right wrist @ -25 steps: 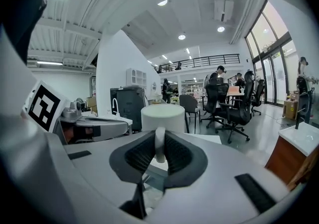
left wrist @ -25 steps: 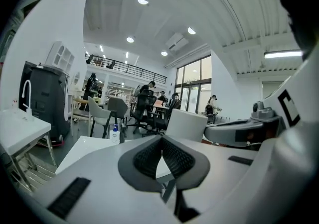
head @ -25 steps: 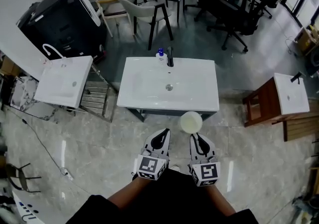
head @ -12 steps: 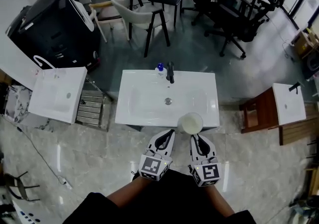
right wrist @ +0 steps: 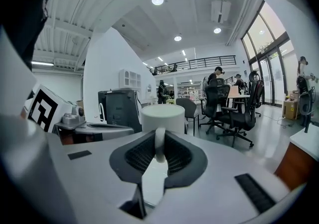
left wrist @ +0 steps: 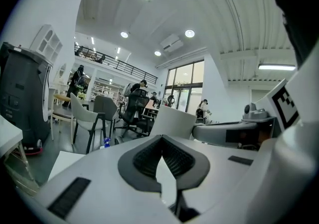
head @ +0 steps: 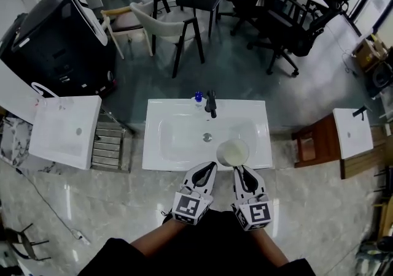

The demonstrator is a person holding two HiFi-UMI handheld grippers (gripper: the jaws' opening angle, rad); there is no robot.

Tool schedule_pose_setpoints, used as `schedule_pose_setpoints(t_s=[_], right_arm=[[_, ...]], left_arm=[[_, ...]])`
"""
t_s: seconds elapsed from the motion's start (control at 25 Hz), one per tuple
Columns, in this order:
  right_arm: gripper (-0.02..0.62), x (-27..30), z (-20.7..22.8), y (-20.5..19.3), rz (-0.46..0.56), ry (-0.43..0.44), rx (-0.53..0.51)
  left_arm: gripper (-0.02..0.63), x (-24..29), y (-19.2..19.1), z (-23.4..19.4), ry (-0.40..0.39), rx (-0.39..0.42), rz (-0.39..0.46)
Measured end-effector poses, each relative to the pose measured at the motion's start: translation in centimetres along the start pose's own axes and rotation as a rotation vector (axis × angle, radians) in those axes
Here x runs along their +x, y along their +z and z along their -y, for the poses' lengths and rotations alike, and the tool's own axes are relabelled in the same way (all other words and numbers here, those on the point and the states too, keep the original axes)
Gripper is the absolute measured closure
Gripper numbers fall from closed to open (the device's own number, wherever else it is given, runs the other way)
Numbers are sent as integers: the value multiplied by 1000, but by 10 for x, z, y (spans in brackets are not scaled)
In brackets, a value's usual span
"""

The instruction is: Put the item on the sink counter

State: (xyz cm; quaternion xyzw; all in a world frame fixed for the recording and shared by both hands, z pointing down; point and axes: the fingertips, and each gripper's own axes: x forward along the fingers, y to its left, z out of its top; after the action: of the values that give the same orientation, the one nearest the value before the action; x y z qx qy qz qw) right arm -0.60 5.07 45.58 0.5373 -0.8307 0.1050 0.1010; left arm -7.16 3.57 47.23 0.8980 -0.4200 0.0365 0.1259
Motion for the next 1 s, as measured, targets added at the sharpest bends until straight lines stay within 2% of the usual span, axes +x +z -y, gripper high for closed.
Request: schedule_pose_setpoints(t_s=[0.2,0.4,0.6,0.88,1.0], right_arm=[[537,20,1,-8,-43,-32,-20],[537,28,11,-6,-63,-73,-24],[537,42,36,-4,-69,-113,-17],[537,74,78,-7,-59,-110,-19],[537,89,99,-3,-60,-109,-18]], left_arm=[[594,10,1,-18,-47,57,2],[594,20,5,-31,-48,43,7],[594,40,-8,-32,-42,-1,-10],[594,89,-8,-42,-12,-13,-2],[594,117,3,-46,-17,-5,-14]])
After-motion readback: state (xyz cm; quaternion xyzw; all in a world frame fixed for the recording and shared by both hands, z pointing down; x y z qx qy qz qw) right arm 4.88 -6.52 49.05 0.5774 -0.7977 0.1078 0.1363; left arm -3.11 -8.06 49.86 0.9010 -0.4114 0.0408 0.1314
